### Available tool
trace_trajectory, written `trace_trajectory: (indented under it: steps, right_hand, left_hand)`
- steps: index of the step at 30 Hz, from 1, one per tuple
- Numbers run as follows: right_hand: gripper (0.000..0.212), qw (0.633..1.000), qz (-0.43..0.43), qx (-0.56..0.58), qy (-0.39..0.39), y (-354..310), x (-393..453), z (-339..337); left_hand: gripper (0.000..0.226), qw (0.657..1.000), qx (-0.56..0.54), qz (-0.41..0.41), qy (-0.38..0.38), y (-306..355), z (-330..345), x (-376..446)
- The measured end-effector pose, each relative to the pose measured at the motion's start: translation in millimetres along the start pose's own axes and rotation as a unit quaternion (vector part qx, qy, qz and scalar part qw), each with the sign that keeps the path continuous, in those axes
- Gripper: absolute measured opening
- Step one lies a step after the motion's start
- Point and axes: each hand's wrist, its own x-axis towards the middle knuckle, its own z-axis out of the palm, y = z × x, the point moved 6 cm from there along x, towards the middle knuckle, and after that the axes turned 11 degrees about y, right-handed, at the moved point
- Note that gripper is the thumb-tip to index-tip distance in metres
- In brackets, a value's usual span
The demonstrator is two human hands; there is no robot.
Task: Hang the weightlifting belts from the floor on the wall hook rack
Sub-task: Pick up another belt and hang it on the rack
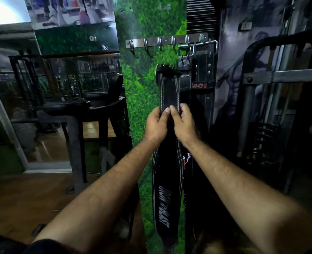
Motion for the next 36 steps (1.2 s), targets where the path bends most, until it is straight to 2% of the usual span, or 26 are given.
trace_trajectory:
  steps: [2,5,9,12,15,19,22,25,27,29,31,32,33,36]
  right_hand:
    - [0.044,0.998,-0.035,-0.049,-0.015,7,-15,-1]
    - [0.036,0.994,-0.042,-0.083,-0.059,27,-33,-3]
    - [0.023,0.989,0.075,-0.016,-0.126,59,-47,-7]
    - [0.029,0.974,0.155,0.013,-0.167,82,-63,-10]
    - [0.021,0.974,0.17,0.022,-0.146,80,-60,-9]
    - [0.005,0.979,0.153,0.095,-0.093,48,-35,-2]
    - [0.022,0.983,0.122,0.105,-0.09,23,-10,7]
    - [0.022,0.978,0.124,0.125,-0.115,6,5,16]
    - [0.026,0.98,0.111,0.129,-0.105,3,10,16]
    - [0.053,0.987,0.107,0.087,-0.083,17,8,14]
    - [0.09,0.986,0.134,0.017,-0.099,43,-7,11]
    - [0.101,0.982,0.148,-0.02,-0.115,57,-16,10]
    - [0.103,0.975,0.165,-0.047,-0.141,66,-25,8]
    - [0.071,0.936,0.203,-0.096,-0.27,83,-45,9]
  left_hand:
    - [0.02,0.999,-0.038,-0.006,0.028,8,-1,8]
    - [0.015,0.995,-0.082,-0.027,0.055,13,1,25]
    - [0.016,0.994,-0.091,-0.029,0.055,20,1,38]
    - [0.017,0.993,-0.104,-0.042,0.046,33,6,55]
    - [0.017,0.994,-0.084,-0.061,0.016,39,9,68]
    - [0.015,1.0,0.002,-0.013,-0.005,27,-2,65]
    - [0.026,1.0,-0.001,-0.02,0.007,23,-10,66]
    - [0.027,1.0,-0.002,-0.02,0.019,32,-14,71]
    - [0.033,0.999,-0.001,-0.013,0.039,42,-14,77]
    - [0.034,0.999,0.0,0.004,0.054,55,-13,82]
    - [0.03,0.998,0.008,0.017,0.061,66,-10,87]
    - [0.03,0.998,0.008,0.018,0.057,69,-8,86]
    - [0.029,0.998,0.012,0.021,0.051,68,-5,86]
    - [0.027,0.998,0.034,0.022,0.043,61,-4,79]
